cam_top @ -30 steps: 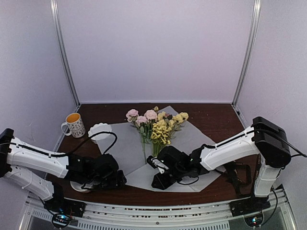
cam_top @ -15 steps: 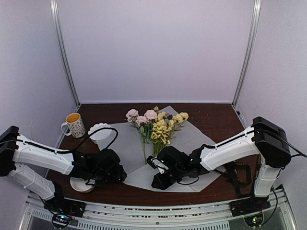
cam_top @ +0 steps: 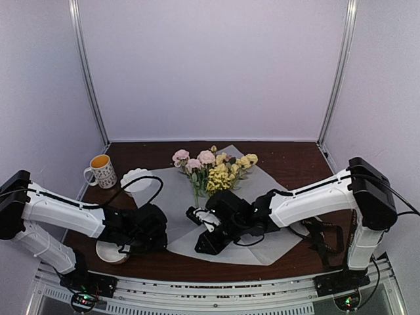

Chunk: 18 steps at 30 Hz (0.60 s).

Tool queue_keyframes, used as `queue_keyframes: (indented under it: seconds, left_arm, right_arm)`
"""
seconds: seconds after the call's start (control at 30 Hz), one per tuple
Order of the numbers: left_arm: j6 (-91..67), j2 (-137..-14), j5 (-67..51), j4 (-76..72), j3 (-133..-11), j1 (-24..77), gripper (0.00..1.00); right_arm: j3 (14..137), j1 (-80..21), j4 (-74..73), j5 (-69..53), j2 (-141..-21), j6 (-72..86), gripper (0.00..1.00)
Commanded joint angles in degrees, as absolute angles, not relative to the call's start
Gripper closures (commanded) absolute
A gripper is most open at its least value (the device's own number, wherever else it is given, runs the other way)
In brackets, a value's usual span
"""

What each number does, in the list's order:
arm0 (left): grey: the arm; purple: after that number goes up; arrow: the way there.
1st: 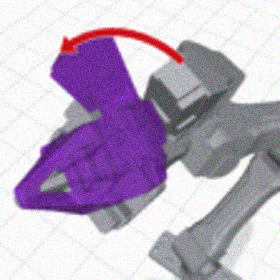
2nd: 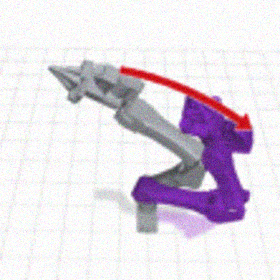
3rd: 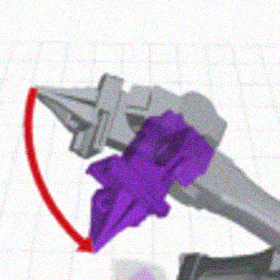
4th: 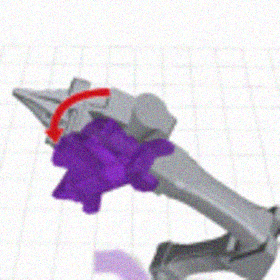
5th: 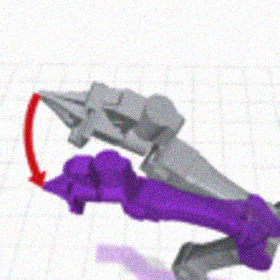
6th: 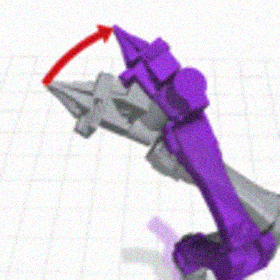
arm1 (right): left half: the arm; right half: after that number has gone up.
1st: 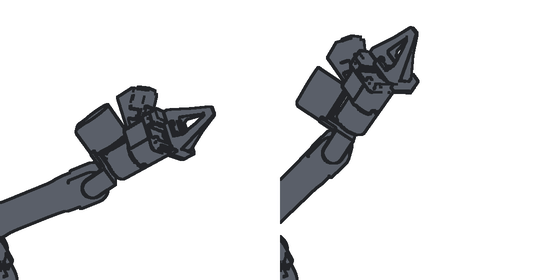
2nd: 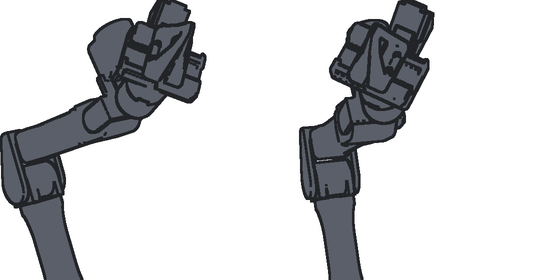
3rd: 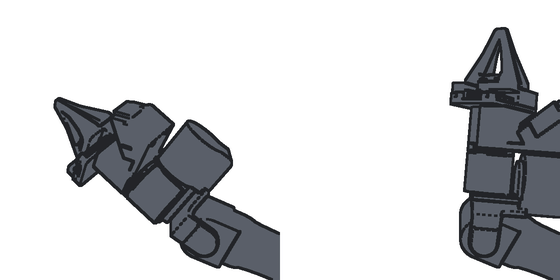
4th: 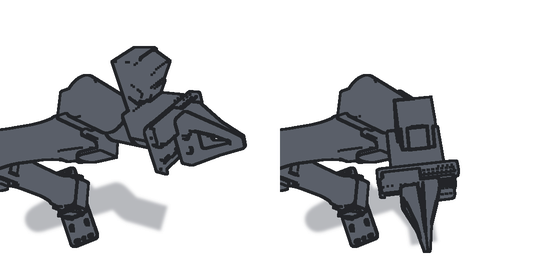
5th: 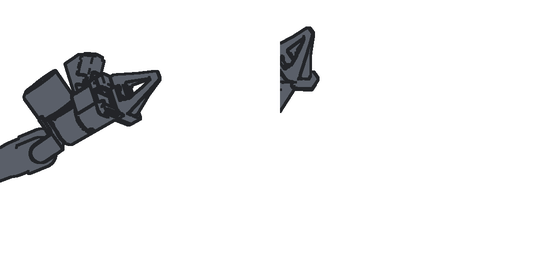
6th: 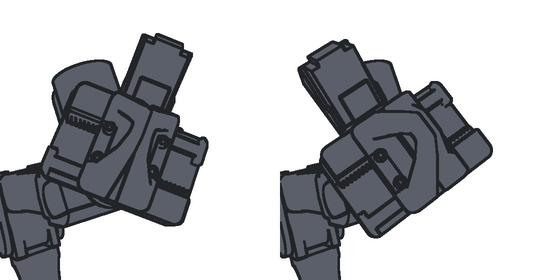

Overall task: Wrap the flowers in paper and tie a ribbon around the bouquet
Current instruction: Adjust the 1/4-folded wrapping paper at the center of the board.

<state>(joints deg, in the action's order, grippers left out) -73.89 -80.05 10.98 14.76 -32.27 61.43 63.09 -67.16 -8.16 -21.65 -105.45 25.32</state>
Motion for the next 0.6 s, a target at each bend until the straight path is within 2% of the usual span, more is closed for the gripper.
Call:
queue_keyframes:
  seconds: [0.0,0.17,0.3,0.4,0.5,0.57]
  left_arm:
    - [-74.27,-81.64,8.35,19.25,-30.85,61.26,0.9]
    - [-74.77,-80.55,8.85,19.49,-30.05,61.26,0.96]
    - [-74.73,-79.08,9.86,19.81,-29.82,61.55,0.95]
    - [-73.98,-77.2,11.39,21.44,-31.03,62.12,0.85]
    - [-74.29,-74.61,13.16,22.29,-31.23,62.1,0.64]
    - [-75.01,-72.92,14.05,22.44,-30.1,61.39,0.56]
  right_arm:
    - [69.57,-67.39,-12.51,-25.86,-109.39,20.65,0.82]
    - [69.07,-65.08,-13.14,-25.03,-113.41,24.91,0.83]
    - [69.5,-64.33,-14.55,-23.23,-115.67,24.59,0.84]
    - [69.67,-63.78,-15.01,-23.58,-116.88,24.67,0.84]
    - [68.9,-63.24,-14.64,-23.07,-116.72,25.28,0.86]
    - [68.58,-63.11,-14.31,-23.43,-116.82,25.52,0.86]
